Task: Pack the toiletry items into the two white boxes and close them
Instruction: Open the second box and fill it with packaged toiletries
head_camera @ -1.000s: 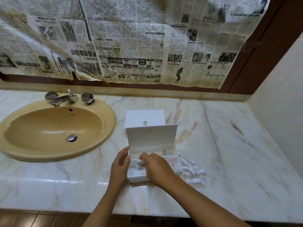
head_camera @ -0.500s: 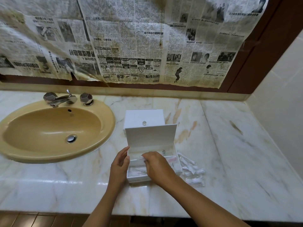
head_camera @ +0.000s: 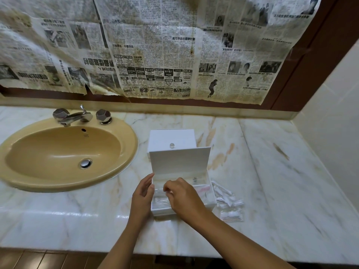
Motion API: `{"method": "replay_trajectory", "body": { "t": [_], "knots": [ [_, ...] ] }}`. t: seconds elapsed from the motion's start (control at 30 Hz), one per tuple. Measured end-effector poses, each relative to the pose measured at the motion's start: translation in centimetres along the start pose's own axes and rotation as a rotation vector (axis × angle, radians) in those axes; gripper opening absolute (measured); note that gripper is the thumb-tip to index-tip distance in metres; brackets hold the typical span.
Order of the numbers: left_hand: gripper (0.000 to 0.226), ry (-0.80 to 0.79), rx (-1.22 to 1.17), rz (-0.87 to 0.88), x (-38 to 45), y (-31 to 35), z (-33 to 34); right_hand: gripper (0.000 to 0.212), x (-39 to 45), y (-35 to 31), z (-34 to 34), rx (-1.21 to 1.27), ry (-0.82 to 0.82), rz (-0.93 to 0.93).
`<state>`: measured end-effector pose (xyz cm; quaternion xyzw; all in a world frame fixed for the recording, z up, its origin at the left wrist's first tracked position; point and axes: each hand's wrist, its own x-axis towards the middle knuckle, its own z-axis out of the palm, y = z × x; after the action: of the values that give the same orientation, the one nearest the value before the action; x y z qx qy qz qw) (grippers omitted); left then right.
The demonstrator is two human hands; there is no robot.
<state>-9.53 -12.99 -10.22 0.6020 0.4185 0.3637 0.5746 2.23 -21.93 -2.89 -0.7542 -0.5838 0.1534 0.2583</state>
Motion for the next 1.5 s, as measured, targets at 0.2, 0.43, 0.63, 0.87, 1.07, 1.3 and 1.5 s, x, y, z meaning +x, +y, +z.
{"method": "replay_trajectory", "body": {
  "t": [0.2, 0.43, 0.63, 0.87, 1.07, 1.3, 1.5],
  "knots": [
    [0.034, -0.007, 0.009, -0.027, 0.0, 0.1, 0.0, 0.015, -0.1, 0.1, 0.8, -0.064, 0.007, -0.117],
    [0.031, -0.001, 0.018, -0.003, -0.1, 0.5, 0.0, 0.025, 0.0, 0.4, 1.6, -0.261, -0.221, 0.019],
    [0.032, -0.002, 0.021, -0.010, -0.1, 0.3, 0.0, 0.026, 0.1, 0.2, 1.7, -0.229, -0.254, 0.088],
    [0.032, 0.004, 0.044, -0.004, -0.1, 0.4, 0.0, 0.024, -0.6, 0.4, 0.9, -0.075, -0.089, -0.031],
    [0.032, 0.008, 0.028, -0.022, -0.1, 0.7, 0.1, 0.022, 0.6, 2.3, -1.8, 0.058, 0.133, 0.062],
    [0.031, -0.008, 0.035, -0.039, -0.4, 0.8, 0.0, 0.016, 0.7, 6.6, -6.2, 0.006, 0.265, 0.365],
    [0.031, -0.004, 0.037, -0.034, -0.5, 1.2, 0.2, 0.042, -0.4, 9.9, -6.4, -0.252, -0.088, 0.624]
  ]
}}
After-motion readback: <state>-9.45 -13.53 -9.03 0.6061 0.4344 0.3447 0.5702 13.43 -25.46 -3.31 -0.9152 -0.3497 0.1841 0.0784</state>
